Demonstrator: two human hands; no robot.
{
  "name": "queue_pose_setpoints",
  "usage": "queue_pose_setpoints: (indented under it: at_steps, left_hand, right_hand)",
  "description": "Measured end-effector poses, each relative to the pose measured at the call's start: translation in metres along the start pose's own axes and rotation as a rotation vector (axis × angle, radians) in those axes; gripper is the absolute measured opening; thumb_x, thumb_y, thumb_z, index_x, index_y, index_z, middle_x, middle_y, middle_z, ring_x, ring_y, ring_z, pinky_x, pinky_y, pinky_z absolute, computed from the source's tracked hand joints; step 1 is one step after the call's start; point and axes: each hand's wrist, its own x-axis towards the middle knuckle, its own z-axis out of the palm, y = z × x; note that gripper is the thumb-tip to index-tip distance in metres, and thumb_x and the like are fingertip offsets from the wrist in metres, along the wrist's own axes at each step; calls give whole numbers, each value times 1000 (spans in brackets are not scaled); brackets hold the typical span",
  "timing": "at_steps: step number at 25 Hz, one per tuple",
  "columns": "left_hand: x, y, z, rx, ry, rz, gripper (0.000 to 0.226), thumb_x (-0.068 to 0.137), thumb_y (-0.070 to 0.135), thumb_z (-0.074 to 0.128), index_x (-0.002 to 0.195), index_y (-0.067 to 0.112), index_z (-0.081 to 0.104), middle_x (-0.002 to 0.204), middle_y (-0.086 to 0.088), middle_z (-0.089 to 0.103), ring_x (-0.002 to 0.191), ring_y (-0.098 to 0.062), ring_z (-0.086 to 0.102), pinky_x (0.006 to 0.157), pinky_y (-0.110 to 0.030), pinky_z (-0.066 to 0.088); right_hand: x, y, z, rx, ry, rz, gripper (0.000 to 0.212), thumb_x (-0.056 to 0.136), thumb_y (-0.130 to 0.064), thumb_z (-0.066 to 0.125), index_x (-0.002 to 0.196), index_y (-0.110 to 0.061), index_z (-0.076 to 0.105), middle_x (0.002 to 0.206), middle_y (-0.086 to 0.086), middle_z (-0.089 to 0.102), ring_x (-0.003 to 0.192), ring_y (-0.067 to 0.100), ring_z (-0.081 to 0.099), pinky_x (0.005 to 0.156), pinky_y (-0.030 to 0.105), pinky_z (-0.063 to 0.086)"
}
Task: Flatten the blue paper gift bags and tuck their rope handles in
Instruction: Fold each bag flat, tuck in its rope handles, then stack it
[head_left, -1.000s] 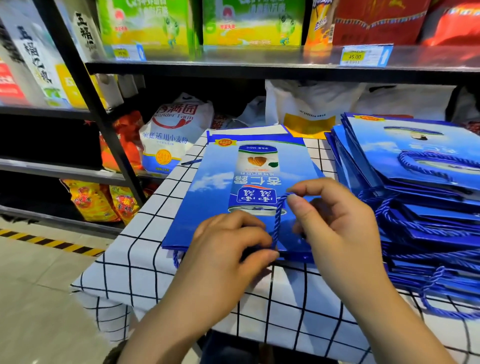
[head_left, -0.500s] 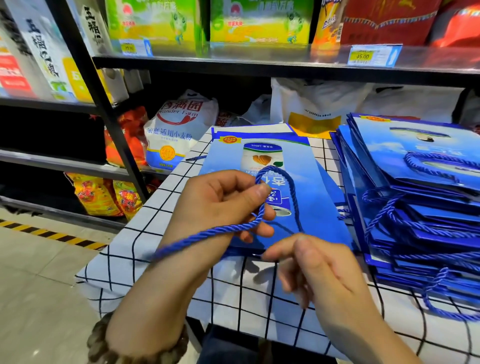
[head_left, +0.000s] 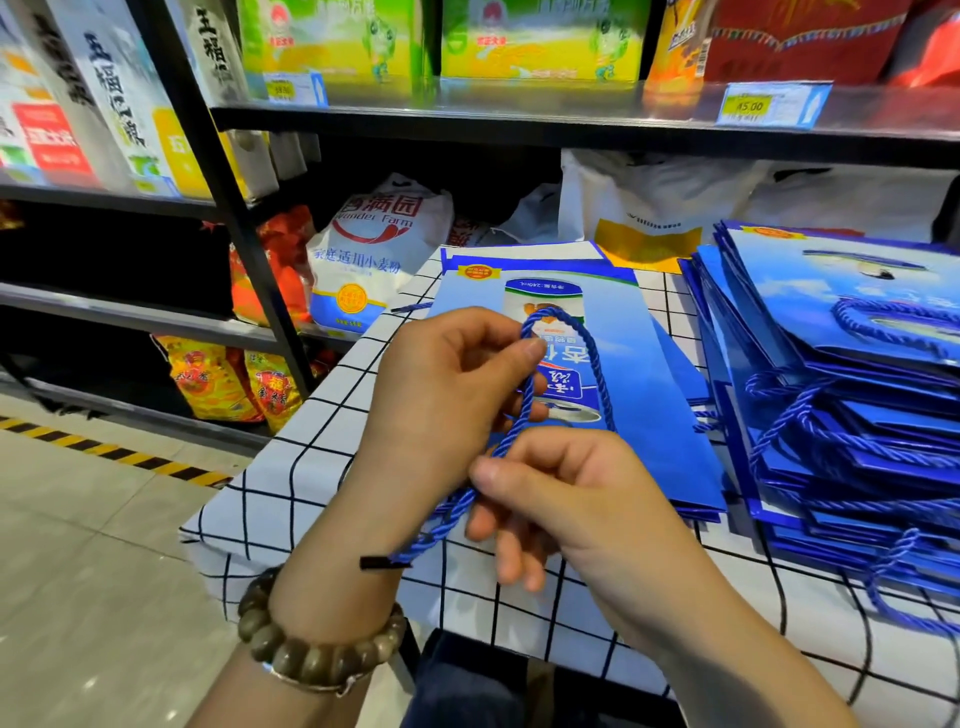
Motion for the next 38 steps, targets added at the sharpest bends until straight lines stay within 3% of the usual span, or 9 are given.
queue_pose_setpoints:
  at_steps: [8, 15, 19, 21, 25, 28, 31, 34, 38]
  left_hand:
    - [-15, -15, -36, -112, -156, -271, 8, 80, 12, 58, 81, 13, 66, 57, -4, 67, 43, -9, 59, 42, -15, 43]
    - [-13, -34, -42, 24, -13, -118, 12, 83, 3, 61, 75, 11, 66, 53, 5, 66, 47, -3, 60, 46, -11, 45]
    - [-14, -51, -63, 704, -66, 144, 38, 75, 38, 72, 109, 24, 67, 99, 19, 64, 88, 9, 53, 75, -5, 38]
    - [-14, -54, -71, 779, -131, 121, 46, 73, 37, 74, 116, 26, 63, 120, 14, 61, 105, 8, 47, 82, -6, 32]
    - [-10, -60, -79, 768, -212, 142, 38, 72, 34, 75, 108, 23, 69, 116, 9, 65, 107, 4, 52, 79, 1, 31]
    - [-7, -59, -84, 801, -244, 279, 41, 72, 53, 55, 91, 23, 74, 87, 6, 73, 82, -6, 61, 70, -22, 43]
    - [-11, -63, -81, 953, -236, 492, 33, 81, 37, 42, 94, 20, 68, 76, -1, 72, 62, -20, 67, 48, -27, 50]
    - [-17, -67, -78, 973, -207, 554, 28, 81, 23, 37, 106, 26, 51, 85, -1, 73, 64, -21, 68, 45, -22, 51]
    - [-16, -68, -78, 940, -228, 603, 15, 80, 16, 37, 86, 25, 47, 92, -4, 72, 81, -20, 68, 46, -25, 53]
  right_hand:
    - [25, -16, -21, -34, 297, -123, 20, 88, -8, 53, 69, -4, 56, 51, 1, 61, 37, 10, 52, 36, 18, 41]
    - [43, -6, -7, -231, 205, -80, 16, 82, -2, 61, 71, -14, 62, 52, -4, 60, 44, 4, 53, 40, 15, 43]
    - [50, -6, -16, -283, 259, -70, 19, 82, 3, 61, 71, -13, 60, 64, 6, 62, 46, 3, 58, 48, 18, 50]
    - [52, -2, -17, -385, 235, -66, 23, 79, 7, 61, 73, -16, 61, 68, 5, 65, 53, 7, 61, 50, 15, 50]
    - [58, 8, -13, -646, 183, -102, 31, 80, 2, 60, 70, -27, 57, 66, -1, 64, 63, 14, 62, 56, 20, 49]
    - [61, 7, -15, -869, 132, -150, 34, 84, -2, 56, 68, -31, 50, 71, -6, 61, 72, 15, 63, 68, 28, 51]
    - [62, -2, -17, -1029, 42, -169, 33, 86, -3, 51, 71, -32, 46, 77, -7, 60, 76, 15, 61, 75, 36, 52]
    - [66, -7, -17, -1090, -21, -193, 25, 87, -4, 51, 82, -28, 49, 84, -2, 60, 80, 16, 60, 79, 38, 51]
    - [73, -9, -16, -1077, -34, -202, 25, 86, -3, 52, 79, -27, 49, 85, -1, 61, 76, 14, 59, 77, 36, 52]
